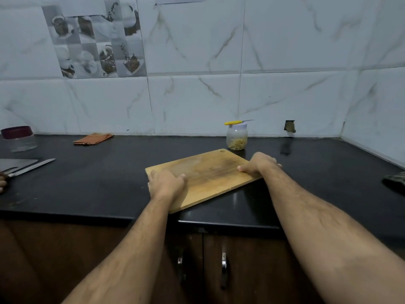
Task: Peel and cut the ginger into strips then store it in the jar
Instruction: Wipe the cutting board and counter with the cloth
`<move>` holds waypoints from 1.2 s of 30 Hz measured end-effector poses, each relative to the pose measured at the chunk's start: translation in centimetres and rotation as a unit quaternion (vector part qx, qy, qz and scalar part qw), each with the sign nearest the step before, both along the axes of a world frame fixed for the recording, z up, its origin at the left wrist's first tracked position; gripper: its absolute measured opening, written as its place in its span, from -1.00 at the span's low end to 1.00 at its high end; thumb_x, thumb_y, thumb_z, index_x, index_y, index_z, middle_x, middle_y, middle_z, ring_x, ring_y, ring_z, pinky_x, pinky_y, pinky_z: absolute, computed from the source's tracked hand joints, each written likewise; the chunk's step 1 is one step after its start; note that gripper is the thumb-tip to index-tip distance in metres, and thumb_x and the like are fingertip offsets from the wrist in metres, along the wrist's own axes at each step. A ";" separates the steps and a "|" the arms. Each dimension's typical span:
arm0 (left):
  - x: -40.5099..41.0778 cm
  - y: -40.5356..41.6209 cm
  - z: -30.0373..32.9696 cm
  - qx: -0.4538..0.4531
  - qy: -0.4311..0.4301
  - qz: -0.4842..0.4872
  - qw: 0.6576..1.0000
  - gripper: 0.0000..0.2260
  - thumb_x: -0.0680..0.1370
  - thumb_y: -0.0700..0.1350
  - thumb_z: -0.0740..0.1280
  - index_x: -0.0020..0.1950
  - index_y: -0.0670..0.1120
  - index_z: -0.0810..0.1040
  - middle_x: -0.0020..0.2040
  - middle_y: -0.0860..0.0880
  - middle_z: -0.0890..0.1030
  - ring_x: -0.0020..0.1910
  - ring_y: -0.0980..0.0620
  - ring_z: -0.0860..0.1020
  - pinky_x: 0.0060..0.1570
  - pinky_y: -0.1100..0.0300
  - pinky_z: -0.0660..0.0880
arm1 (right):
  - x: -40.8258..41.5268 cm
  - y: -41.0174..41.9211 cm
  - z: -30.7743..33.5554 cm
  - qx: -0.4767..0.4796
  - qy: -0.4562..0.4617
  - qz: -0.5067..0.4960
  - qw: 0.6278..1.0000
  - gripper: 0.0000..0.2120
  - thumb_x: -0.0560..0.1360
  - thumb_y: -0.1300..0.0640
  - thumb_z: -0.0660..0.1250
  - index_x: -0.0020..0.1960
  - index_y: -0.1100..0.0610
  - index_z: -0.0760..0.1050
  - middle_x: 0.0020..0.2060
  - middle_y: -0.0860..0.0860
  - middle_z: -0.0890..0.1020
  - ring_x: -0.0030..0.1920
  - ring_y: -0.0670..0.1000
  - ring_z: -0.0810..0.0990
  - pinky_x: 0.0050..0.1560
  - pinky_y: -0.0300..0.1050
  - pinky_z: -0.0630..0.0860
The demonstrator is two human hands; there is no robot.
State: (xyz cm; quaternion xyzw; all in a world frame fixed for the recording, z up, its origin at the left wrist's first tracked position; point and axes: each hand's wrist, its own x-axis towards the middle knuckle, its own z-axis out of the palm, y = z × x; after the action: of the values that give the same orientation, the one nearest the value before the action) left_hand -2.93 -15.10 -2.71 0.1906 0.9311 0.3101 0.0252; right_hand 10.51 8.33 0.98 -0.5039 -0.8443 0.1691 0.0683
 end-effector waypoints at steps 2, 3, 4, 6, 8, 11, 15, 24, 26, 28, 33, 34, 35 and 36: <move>1.1 0.5 0.1 -0.012 0.014 -0.041 0.999 -0.46 0.57 0.22 0.27 0.33 -0.19 0.49 0.51 -0.24 0.27 0.50 -0.17 0.24 0.43 -0.10 0.29 | 3.0 -0.2 0.6 -0.016 -0.021 -0.023 0.999 -0.41 0.38 -0.33 0.46 0.21 0.06 0.53 0.32 0.12 0.51 0.35 0.20 0.41 0.28 0.18 0.28; 1.7 0.8 0.1 -0.018 0.018 -0.062 0.998 -0.44 0.57 0.24 0.27 0.33 -0.19 0.49 0.50 -0.22 0.28 0.48 -0.17 0.28 0.42 -0.10 0.31 | 4.4 -0.3 0.9 -0.025 -0.031 -0.036 0.999 -0.41 0.36 -0.35 0.46 0.18 0.04 0.52 0.32 0.10 0.50 0.34 0.19 0.42 0.23 0.15 0.28; 2.2 1.2 0.2 -0.024 0.024 -0.081 0.996 -0.42 0.56 0.25 0.27 0.34 -0.19 0.48 0.49 -0.21 0.30 0.45 -0.16 0.31 0.41 -0.10 0.32 | 5.8 -0.2 1.1 -0.033 -0.040 -0.049 0.997 -0.41 0.35 -0.38 0.46 0.15 0.02 0.51 0.32 0.09 0.50 0.33 0.17 0.43 0.16 0.12 0.27; 3.0 2.1 0.4 -0.037 0.039 -0.115 0.992 -0.40 0.55 0.27 0.27 0.36 -0.19 0.47 0.46 -0.18 0.35 0.41 -0.15 0.37 0.38 -0.07 0.35 | 8.3 -0.1 1.2 -0.043 -0.061 -0.071 0.995 -0.39 0.33 -0.42 0.44 0.12 0.02 0.49 0.30 0.06 0.51 0.30 0.16 0.46 0.13 0.10 0.25; 3.7 3.4 0.6 -0.043 0.053 -0.150 0.986 -0.37 0.53 0.31 0.27 0.37 -0.16 0.46 0.40 -0.14 0.42 0.34 -0.13 0.44 0.32 -0.04 0.41 | 10.6 -0.1 1.2 -0.045 -0.079 -0.097 0.991 -0.32 0.31 -0.46 0.42 0.18 0.03 0.51 0.29 0.05 0.53 0.28 0.15 0.49 0.18 0.07 0.29; 4.6 5.0 0.5 -0.057 0.075 -0.192 0.977 -0.36 0.51 0.35 0.27 0.37 -0.12 0.46 0.36 -0.10 0.46 0.30 -0.10 0.47 0.26 0.00 0.45 | 13.3 0.2 1.1 -0.039 -0.093 -0.120 0.988 -0.22 0.31 -0.50 0.38 0.31 0.03 0.49 0.30 0.05 0.53 0.27 0.14 0.50 0.24 0.08 0.34; 5.1 6.0 0.5 -0.071 0.095 -0.227 0.967 -0.41 0.52 0.35 0.26 0.30 -0.09 0.50 0.32 -0.05 0.49 0.24 -0.07 0.49 0.17 0.05 0.46 | 15.1 0.4 0.6 -0.036 -0.100 -0.121 0.987 -0.14 0.32 -0.51 0.35 0.39 0.05 0.43 0.32 0.05 0.52 0.27 0.14 0.51 0.27 0.07 0.41; 5.2 5.7 0.5 -0.088 0.115 -0.256 0.956 -0.42 0.56 0.32 0.21 0.39 -0.08 0.46 0.38 -0.05 0.47 0.29 -0.06 0.47 0.17 0.09 0.43 | 15.3 0.7 -0.3 -0.066 -0.089 -0.101 0.989 -0.07 0.25 -0.53 0.38 0.41 0.05 0.43 0.33 0.04 0.53 0.25 0.14 0.54 0.25 0.10 0.48; 5.2 5.6 0.5 -0.086 0.117 -0.259 0.955 -0.42 0.57 0.32 0.21 0.39 -0.08 0.46 0.38 -0.05 0.47 0.29 -0.06 0.47 0.18 0.09 0.42 | 15.4 0.7 -0.3 -0.060 -0.094 -0.101 0.989 -0.06 0.26 -0.54 0.36 0.43 0.05 0.41 0.35 0.04 0.52 0.27 0.14 0.53 0.25 0.10 0.47; 5.3 5.6 0.6 -0.084 0.117 -0.262 0.954 -0.42 0.57 0.31 0.22 0.40 -0.08 0.46 0.38 -0.05 0.47 0.30 -0.05 0.47 0.20 0.10 0.42 | 15.5 0.6 -0.3 -0.056 -0.096 -0.102 0.989 -0.05 0.25 -0.54 0.36 0.43 0.04 0.41 0.36 0.04 0.51 0.28 0.14 0.52 0.26 0.10 0.47; 5.7 5.5 0.7 -0.086 0.126 -0.253 0.955 -0.47 0.57 0.31 0.22 0.31 -0.07 0.52 0.30 -0.05 0.55 0.24 -0.05 0.51 0.28 0.04 0.42 | 15.6 -0.2 0.2 -0.047 -0.101 -0.102 0.988 -0.09 0.30 -0.52 0.35 0.44 0.06 0.41 0.35 0.03 0.51 0.29 0.13 0.52 0.19 0.05 0.46; 5.8 5.5 0.7 -0.078 0.131 -0.250 0.956 -0.50 0.57 0.30 0.23 0.27 -0.07 0.54 0.25 -0.05 0.58 0.20 -0.05 0.53 0.28 0.04 0.43 | 15.5 -0.5 0.3 -0.031 -0.101 -0.101 0.989 -0.12 0.32 -0.51 0.34 0.41 0.07 0.43 0.33 0.03 0.53 0.27 0.12 0.53 0.18 0.04 0.46; 5.9 5.5 0.8 -0.060 0.138 -0.247 0.957 -0.52 0.57 0.28 0.24 0.25 -0.08 0.56 0.23 -0.05 0.60 0.18 -0.05 0.55 0.25 0.05 0.44 | 15.4 -0.8 0.5 0.000 -0.092 -0.099 0.991 -0.18 0.35 -0.49 0.34 0.36 0.08 0.46 0.29 0.04 0.55 0.24 0.12 0.54 0.17 0.04 0.46; 6.1 5.6 1.0 -0.032 0.143 -0.243 0.959 -0.53 0.58 0.24 0.26 0.27 -0.10 0.56 0.24 -0.05 0.61 0.20 -0.05 0.55 0.24 0.06 0.45 | 15.0 -1.1 0.8 0.038 -0.071 -0.094 0.992 -0.25 0.38 -0.46 0.34 0.32 0.08 0.48 0.25 0.04 0.57 0.21 0.12 0.55 0.16 0.03 0.48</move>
State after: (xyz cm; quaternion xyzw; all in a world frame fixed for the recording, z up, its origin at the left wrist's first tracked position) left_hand 3.19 -9.46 -1.73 0.4525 0.8600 0.2342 -0.0271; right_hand 25.52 7.26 1.76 -0.5890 -0.8016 0.0936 0.0423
